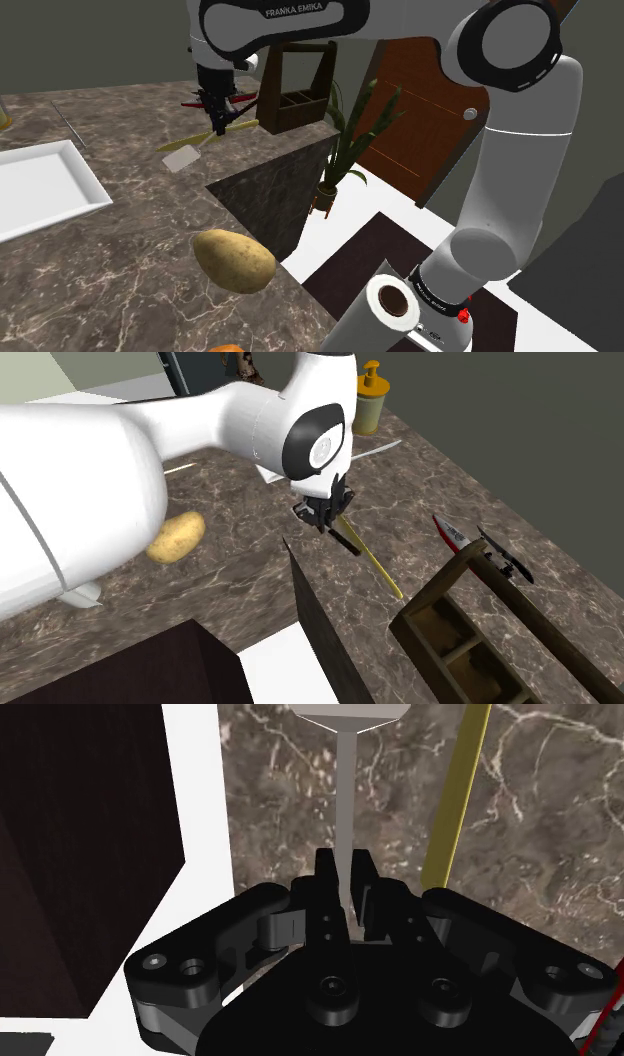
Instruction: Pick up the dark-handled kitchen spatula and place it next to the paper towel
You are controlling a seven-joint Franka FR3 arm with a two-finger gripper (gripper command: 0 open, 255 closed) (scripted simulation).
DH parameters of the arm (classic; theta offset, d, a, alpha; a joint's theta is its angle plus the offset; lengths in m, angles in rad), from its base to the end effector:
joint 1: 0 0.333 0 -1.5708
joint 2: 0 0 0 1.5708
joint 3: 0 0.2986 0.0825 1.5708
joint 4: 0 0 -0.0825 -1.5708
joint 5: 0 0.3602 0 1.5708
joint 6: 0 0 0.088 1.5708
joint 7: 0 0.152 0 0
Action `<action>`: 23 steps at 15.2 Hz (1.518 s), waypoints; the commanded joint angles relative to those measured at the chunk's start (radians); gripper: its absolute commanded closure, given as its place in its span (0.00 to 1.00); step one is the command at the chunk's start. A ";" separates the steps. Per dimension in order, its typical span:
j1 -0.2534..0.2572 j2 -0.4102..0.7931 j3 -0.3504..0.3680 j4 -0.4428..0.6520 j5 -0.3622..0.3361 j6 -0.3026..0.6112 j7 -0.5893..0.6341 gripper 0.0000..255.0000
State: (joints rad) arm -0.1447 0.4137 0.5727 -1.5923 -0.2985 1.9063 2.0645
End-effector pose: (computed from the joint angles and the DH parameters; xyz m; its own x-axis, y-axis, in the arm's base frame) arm 0.5992 0.1990 0.3703 0.0021 -0.9978 0.0664 -1.0000 -0.0022 -0.0009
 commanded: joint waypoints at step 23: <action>0.038 -0.012 0.016 0.312 0.019 -0.316 -0.039 1.00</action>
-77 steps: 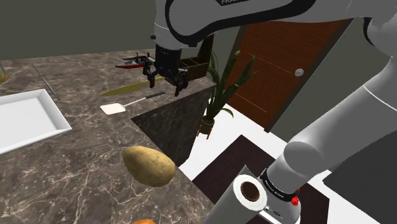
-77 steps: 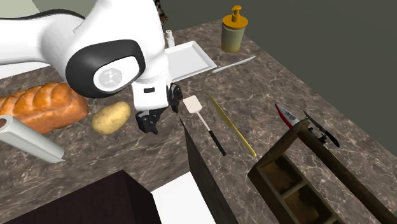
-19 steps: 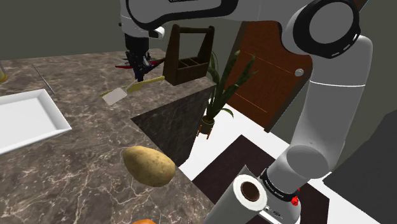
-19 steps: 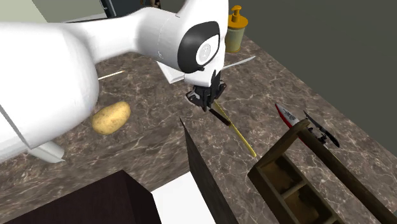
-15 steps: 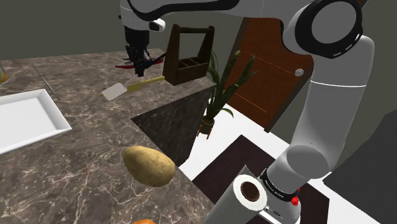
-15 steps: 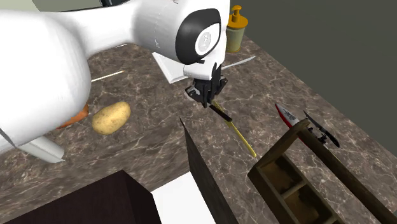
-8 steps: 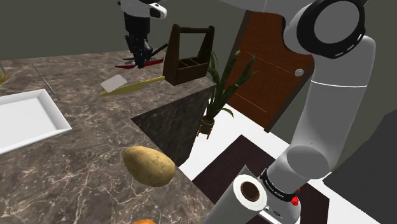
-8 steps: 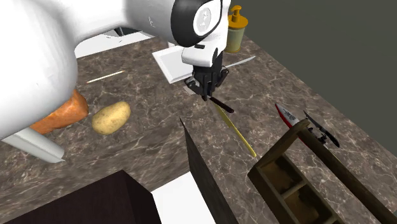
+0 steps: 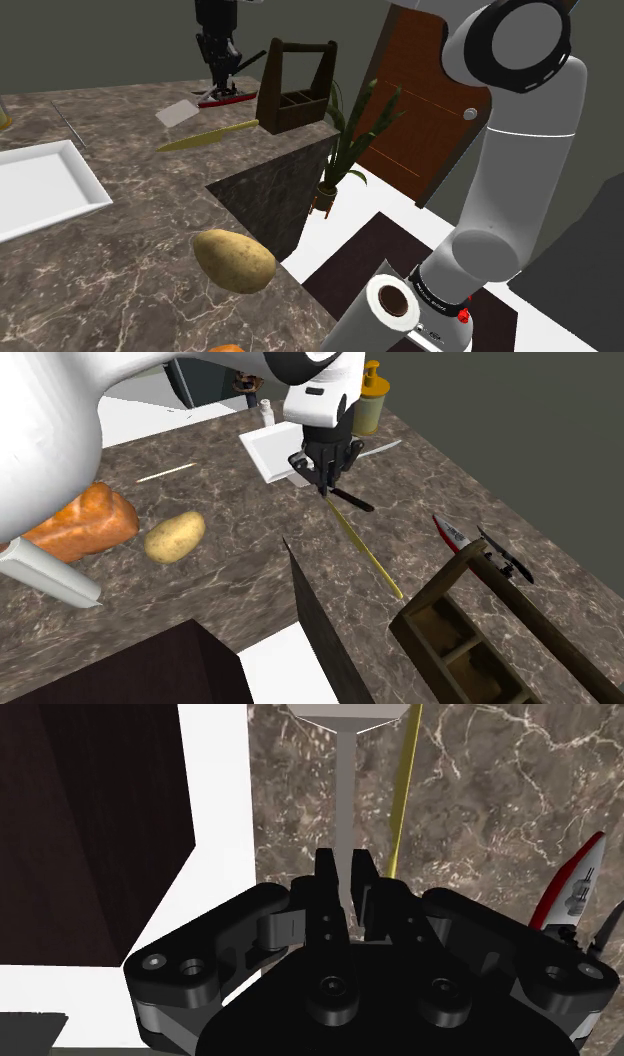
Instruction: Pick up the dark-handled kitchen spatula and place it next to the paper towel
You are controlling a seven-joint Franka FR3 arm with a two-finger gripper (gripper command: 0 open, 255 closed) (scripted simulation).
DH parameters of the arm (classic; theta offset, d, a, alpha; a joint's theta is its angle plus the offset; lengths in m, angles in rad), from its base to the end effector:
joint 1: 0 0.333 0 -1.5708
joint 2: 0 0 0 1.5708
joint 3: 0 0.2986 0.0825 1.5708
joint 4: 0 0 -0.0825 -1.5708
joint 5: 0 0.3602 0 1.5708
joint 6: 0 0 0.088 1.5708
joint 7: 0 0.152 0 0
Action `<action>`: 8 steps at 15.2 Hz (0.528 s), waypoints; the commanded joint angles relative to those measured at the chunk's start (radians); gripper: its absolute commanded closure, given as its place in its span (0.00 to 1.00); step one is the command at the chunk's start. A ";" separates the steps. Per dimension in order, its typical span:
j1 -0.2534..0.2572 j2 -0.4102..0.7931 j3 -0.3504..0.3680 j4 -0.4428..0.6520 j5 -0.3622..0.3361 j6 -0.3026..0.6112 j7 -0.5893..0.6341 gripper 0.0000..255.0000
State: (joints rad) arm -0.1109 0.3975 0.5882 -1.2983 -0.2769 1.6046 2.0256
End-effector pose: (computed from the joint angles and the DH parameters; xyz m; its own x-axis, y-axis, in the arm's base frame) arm 0.5973 0.1983 0.4857 0.0021 -0.9978 0.0662 -1.0000 -0.0022 -0.0008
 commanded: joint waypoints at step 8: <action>0.046 0.045 -0.002 0.189 -0.023 -0.146 -0.008 1.00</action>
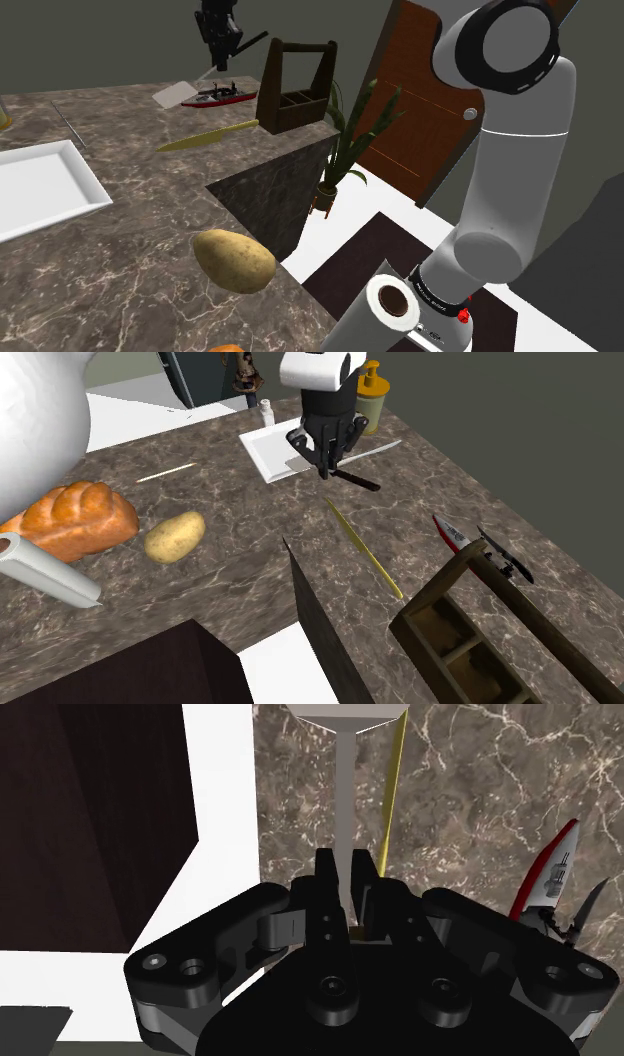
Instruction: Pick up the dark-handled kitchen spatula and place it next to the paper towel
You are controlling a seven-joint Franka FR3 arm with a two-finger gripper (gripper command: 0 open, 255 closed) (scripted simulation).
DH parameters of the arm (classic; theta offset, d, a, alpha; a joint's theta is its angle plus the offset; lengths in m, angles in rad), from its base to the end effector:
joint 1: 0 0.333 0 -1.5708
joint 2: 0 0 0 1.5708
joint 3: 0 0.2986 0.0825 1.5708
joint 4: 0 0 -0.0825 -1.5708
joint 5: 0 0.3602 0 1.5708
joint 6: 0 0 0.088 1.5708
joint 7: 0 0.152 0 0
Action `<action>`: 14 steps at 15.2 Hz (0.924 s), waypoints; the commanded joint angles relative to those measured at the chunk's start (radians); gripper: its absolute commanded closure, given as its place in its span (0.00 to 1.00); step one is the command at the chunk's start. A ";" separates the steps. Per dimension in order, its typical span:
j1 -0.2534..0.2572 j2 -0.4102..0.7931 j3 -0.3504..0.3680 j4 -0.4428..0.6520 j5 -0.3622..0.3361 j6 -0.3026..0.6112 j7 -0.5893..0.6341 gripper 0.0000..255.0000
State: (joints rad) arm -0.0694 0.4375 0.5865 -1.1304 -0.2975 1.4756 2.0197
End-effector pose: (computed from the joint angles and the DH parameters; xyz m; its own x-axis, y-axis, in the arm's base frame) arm 0.5972 0.1993 0.5244 0.0024 -0.9978 0.0663 -1.0000 -0.0025 -0.0008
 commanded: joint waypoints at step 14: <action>-0.004 -0.225 0.060 -0.210 0.113 0.002 0.099 1.00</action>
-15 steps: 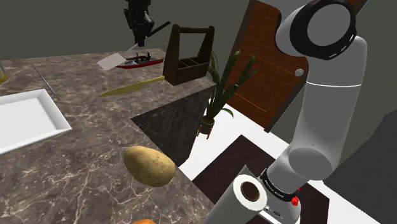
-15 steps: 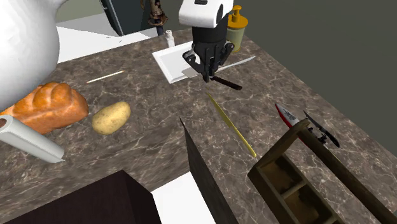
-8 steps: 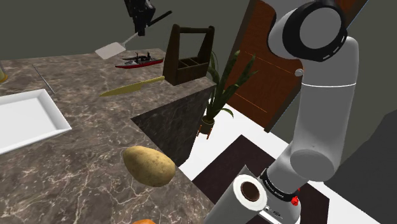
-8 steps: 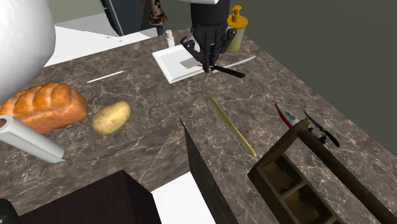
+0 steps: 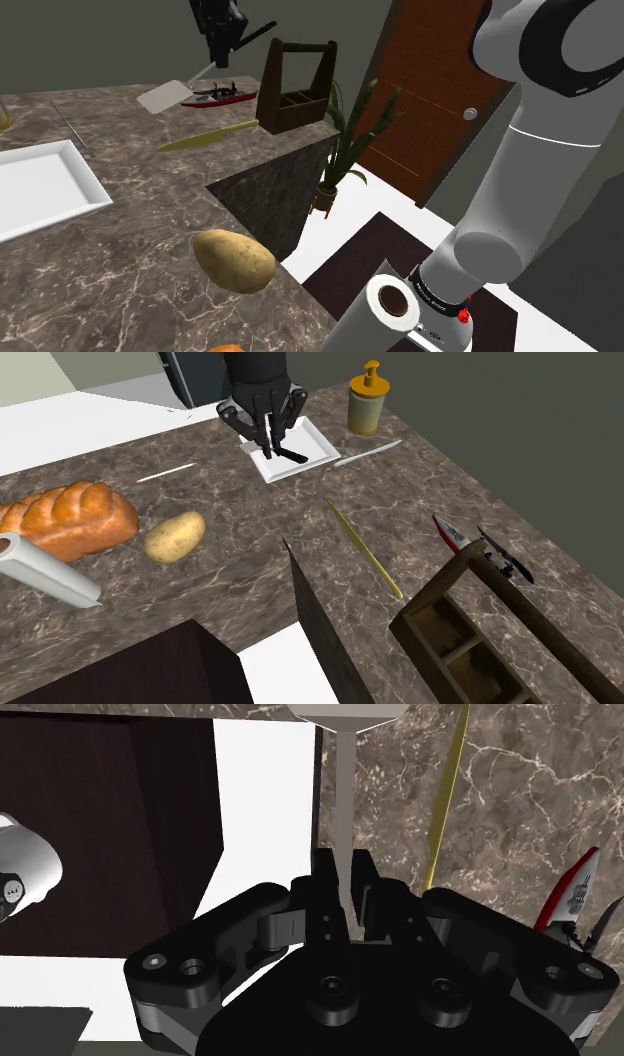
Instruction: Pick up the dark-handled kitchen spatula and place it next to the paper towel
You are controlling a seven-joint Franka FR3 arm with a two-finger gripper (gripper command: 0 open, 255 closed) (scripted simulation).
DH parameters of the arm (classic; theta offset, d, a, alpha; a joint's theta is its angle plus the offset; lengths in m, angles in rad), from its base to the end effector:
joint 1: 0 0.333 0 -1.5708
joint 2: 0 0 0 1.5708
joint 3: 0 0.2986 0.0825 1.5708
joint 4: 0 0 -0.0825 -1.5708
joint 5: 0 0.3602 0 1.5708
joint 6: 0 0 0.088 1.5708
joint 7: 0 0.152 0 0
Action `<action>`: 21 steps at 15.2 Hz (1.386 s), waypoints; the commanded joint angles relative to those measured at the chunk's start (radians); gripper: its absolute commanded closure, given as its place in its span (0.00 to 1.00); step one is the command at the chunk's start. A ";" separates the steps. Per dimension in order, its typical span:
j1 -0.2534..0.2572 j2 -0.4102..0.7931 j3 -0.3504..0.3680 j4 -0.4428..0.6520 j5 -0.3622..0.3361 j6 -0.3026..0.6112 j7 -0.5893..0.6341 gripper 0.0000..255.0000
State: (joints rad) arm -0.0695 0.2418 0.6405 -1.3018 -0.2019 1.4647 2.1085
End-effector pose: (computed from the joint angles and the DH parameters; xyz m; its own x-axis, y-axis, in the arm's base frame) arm 0.5225 0.2483 0.5602 0.0034 -0.9978 0.0664 -1.0000 -0.0035 -0.0013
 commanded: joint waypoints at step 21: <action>0.130 -0.389 0.175 -0.375 0.265 0.060 0.329 1.00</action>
State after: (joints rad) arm 0.0489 -0.1406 0.8009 -1.6741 0.0557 1.5263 2.4112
